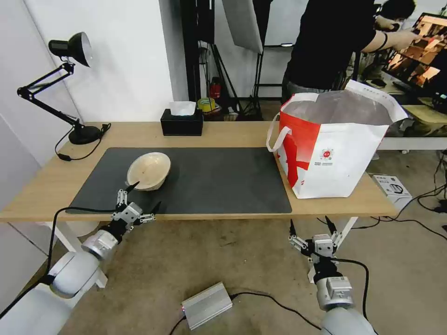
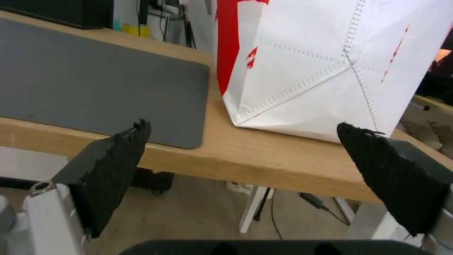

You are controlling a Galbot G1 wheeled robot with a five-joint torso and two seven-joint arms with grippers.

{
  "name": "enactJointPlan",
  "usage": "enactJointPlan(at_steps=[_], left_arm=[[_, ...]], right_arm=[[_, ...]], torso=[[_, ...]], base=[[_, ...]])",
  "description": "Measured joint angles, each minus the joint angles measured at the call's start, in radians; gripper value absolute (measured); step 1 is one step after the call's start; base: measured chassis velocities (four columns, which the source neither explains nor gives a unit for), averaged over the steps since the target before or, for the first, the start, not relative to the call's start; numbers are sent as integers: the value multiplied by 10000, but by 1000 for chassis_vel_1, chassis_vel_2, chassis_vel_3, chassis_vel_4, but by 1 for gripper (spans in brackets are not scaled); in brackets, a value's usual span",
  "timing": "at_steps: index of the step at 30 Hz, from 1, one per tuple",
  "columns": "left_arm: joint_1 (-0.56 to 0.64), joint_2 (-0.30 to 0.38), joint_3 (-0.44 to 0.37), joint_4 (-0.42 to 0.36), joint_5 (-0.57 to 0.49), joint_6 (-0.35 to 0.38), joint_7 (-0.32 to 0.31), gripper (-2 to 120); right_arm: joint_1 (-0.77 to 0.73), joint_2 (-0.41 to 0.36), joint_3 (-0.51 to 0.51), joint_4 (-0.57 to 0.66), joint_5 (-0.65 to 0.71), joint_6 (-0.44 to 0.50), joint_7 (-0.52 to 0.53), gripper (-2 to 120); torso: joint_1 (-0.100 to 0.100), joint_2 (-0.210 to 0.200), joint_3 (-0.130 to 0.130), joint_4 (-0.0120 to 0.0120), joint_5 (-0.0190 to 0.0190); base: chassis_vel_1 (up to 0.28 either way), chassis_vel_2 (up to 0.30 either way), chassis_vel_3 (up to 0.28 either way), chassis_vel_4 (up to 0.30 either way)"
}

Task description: Pick up the trash from the table and place it into the takeout bag.

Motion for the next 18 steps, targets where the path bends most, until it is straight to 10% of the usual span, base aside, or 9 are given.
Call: enactJointPlan(at_steps=[18], left_arm=[[-525,244,45,529,-55,-28,5,100]], right_arm=[[50,98,-40,-43,2,-42,3,100]], torso=[[0,0,-1,0,0]], base=[[0,0,0,0]])
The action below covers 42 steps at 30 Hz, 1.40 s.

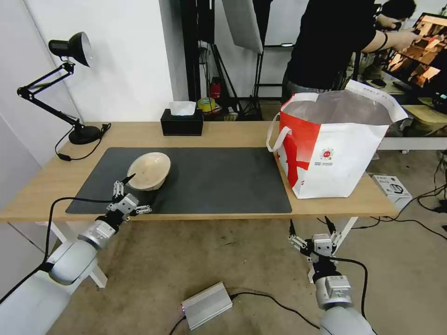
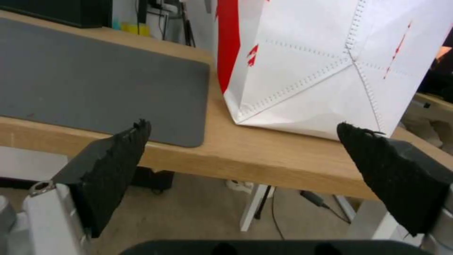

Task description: Pick up the trash from the table and place it into the takeout bag.

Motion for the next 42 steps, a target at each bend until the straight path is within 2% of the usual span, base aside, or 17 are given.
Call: enactJointPlan(at_steps=[22,42], left_arm=[[-242,109,76,326,-92,-19,4,100],[-816,53,697,708,-146,-4,4,100]], right_arm=[[-6,26,-16,-30,-19,-29,33,100],[81,183,-22,-100,-18,-52,52,100]], torso=[[0,0,0,0,0],[0,0,0,0,1]], base=[[0,0,0,0],[0,0,0,0]])
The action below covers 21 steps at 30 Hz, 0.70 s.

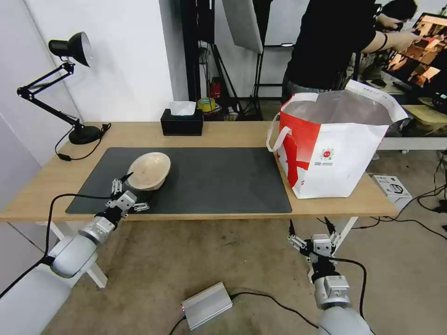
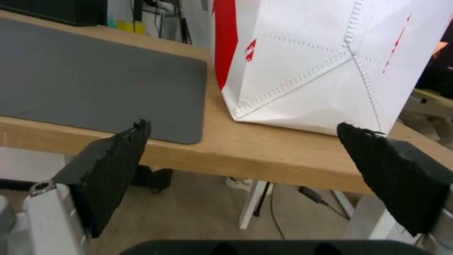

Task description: Pick up the trash from the table and place it into the takeout bag.

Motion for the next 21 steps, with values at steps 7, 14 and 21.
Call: enactJointPlan(at_steps=[7,14,21], left_arm=[[-341,-9,263,257,-58,3,0,100],[-479,-4,328,397,-93,8,0,100],[-655,9,494,514,-113,12,0,100]], right_arm=[[152,93,-61,-90,4,-41,4,100],[173,237,-144,-108,-4,-132,8,100],[173,251,-135,-49,-10,-172,14,100]], torso=[[0,0,0,0,0],[0,0,0,0,0],[-1,0,0,0,-1]], base=[[0,0,0,0],[0,0,0,0],[0,0,0,0]])
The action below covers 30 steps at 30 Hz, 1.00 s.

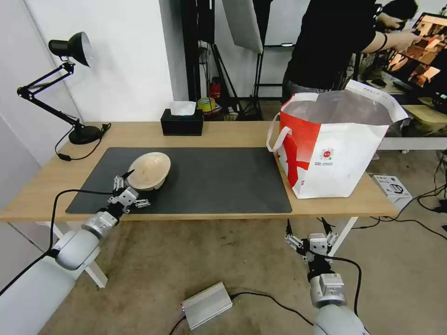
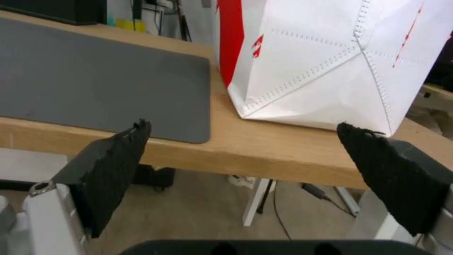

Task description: Pick up the trash from the table and place it into the takeout bag.

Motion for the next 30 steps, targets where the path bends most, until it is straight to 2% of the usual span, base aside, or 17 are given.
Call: enactJointPlan(at_steps=[22,25,27,30], left_arm=[[-239,-44,186,232,-61,9,16,97],[-253,-28,182,233,-113,8,34,85],[-274,-23,181,233,-130,6,36,82],[-383,-19,232,253,-167,3,43,67]], right_arm=[[-35,137,-8,8,-19,-4,10,100],[-44,152,-10,7,-29,-4,13,100],[-50,156,-9,7,-32,-4,14,100],[-61,164,-8,10,-37,-4,17,100]], torso=[[0,-1,0,0,0],[0,0,0,0,0],[0,0,0,0,0],[0,0,0,0,0]], base=[[0,0,0,0],[0,0,0,0],[0,0,0,0],[0,0,0,0]])
